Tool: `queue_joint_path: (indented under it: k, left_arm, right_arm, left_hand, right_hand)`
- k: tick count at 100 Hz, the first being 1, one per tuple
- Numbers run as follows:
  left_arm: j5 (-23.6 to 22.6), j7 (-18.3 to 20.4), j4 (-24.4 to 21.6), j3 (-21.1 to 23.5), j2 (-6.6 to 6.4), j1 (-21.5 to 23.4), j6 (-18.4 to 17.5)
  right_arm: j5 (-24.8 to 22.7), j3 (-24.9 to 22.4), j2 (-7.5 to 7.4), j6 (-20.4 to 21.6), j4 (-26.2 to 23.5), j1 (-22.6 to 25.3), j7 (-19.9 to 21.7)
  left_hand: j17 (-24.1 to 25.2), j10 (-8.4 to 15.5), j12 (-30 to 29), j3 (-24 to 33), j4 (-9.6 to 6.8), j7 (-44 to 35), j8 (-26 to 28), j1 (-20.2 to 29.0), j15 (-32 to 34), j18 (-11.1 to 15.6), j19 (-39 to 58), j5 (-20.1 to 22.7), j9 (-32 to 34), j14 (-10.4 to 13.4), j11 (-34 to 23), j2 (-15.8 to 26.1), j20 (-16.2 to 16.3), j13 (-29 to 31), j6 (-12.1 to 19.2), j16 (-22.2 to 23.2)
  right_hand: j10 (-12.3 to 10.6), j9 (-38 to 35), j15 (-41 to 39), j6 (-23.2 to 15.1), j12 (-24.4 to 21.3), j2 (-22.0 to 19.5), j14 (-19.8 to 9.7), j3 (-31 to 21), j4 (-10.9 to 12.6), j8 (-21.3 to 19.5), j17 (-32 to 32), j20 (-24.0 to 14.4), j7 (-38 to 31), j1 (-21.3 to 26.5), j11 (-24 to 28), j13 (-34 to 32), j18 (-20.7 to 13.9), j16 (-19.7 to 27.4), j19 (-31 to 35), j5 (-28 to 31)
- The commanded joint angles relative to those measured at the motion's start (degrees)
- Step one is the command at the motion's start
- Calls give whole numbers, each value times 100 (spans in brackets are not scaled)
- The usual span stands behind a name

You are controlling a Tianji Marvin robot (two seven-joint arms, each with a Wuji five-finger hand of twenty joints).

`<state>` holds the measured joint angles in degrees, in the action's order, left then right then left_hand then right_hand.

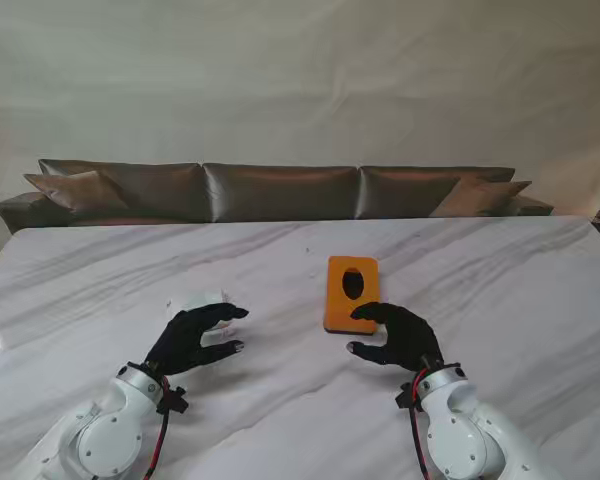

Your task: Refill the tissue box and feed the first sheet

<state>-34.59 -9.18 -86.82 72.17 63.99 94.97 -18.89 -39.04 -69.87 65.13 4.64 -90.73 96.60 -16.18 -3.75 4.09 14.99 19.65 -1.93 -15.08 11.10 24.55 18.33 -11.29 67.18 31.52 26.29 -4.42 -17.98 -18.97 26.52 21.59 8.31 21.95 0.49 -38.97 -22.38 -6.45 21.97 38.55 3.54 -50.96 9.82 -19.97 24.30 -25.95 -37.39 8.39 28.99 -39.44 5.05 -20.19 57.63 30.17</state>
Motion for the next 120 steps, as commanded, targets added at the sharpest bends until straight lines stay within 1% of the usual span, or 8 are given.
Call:
queue_joint_path:
  k: [1, 34, 58, 72, 80, 90, 103, 120]
  left_arm:
    - [8, 80, -44, -10, 9, 19, 24]
    - [25, 77, -106, -54, 12, 65, 71]
    - [83, 94, -6, -65, 19, 0, 109]
    - [162, -19, 170, -168, 52, -86, 79]
    - [200, -36, 272, -223, 60, -140, 55]
    - [257, -43, 363, -274, 70, -188, 41]
    - [284, -69, 415, -290, 78, -206, 24]
    - [339, -24, 347, -229, 76, -128, 86]
  right_arm:
    - [-3, 0, 12, -22, 6, 9, 61]
    - [58, -75, 19, -46, -10, 43, 80]
    - [-40, -194, 17, -610, -101, -51, 164]
    - [166, -207, 71, -1157, 46, -303, 195]
    - [265, -168, 102, -1461, 197, -513, 198]
    - [291, -95, 88, -1744, 368, -792, 398]
    - [360, 76, 83, -2040, 595, -1155, 598]
    - [445, 451, 133, -2382, 1052, -1678, 622]
  left_hand:
    - [-15, 84, 54, 89, -158, -45, 68, -120, 82, -71, -1305, 55, -44, -32, -49, 88, 92, 250, -10, 62]
    - [-26, 89, 61, 114, -149, -47, 70, -130, 139, -79, -1275, 58, -19, -47, -62, 81, 111, 314, -4, 128]
    - [-22, 77, 65, 131, -148, -53, 73, -122, 155, -82, -1262, 68, -6, -61, -68, 77, 120, 331, -7, 164]
    - [-25, 76, 70, 140, -148, -56, 74, -124, 165, -85, -1256, 70, -1, -65, -76, 84, 124, 339, -18, 181]
    - [-23, 73, 71, 142, -148, -57, 75, -129, 171, -89, -1253, 72, 4, -65, -78, 87, 126, 343, -20, 190]
    - [-20, 76, 73, 143, -148, -58, 76, -126, 177, -89, -1254, 70, 11, -74, -82, 76, 126, 345, -22, 201]
    - [-25, 65, 78, 149, -148, -62, 78, -132, 190, -88, -1247, 77, 25, -82, -92, 88, 130, 356, -14, 217]
    - [-22, 46, 85, 153, -150, -66, 80, -133, 205, -94, -1247, 87, 50, -90, -105, 100, 131, 368, -24, 236]
  right_hand:
    - [-170, 68, -97, -13, 21, 150, -146, -7, 65, 42, -21, 82, 6, -19, 89, -8, -247, 29, 78, 8]
    - [-171, 63, -99, -8, 25, 131, -151, 27, 33, 57, -11, 91, 12, -44, 84, -17, -240, 28, 92, -10]
    - [-154, 47, -191, 52, 82, 56, -8, 115, -92, 73, 31, 64, 67, -196, 131, -87, -192, -35, 157, -84]
    - [43, -108, -404, 261, 164, -76, 283, 109, -292, 76, 281, -35, 97, -563, 183, -327, -38, -184, 424, 71]
    - [191, -264, -538, 442, 194, -304, 463, 88, -451, 96, 536, -95, 146, -870, 183, -537, 49, -278, 644, 274]
    - [303, -399, -608, 581, 201, -545, 600, 66, -618, 127, 641, -82, 264, -1167, 143, -639, 121, -336, 755, 447]
    - [438, -460, -649, 730, 200, -748, 711, 36, -655, 142, 648, -57, 355, -1391, 110, -678, 199, -368, 784, 529]
    - [682, -717, -747, 1004, 153, -766, 838, -57, -592, 152, 744, -12, 474, -1452, 58, -838, 336, -418, 877, 781]
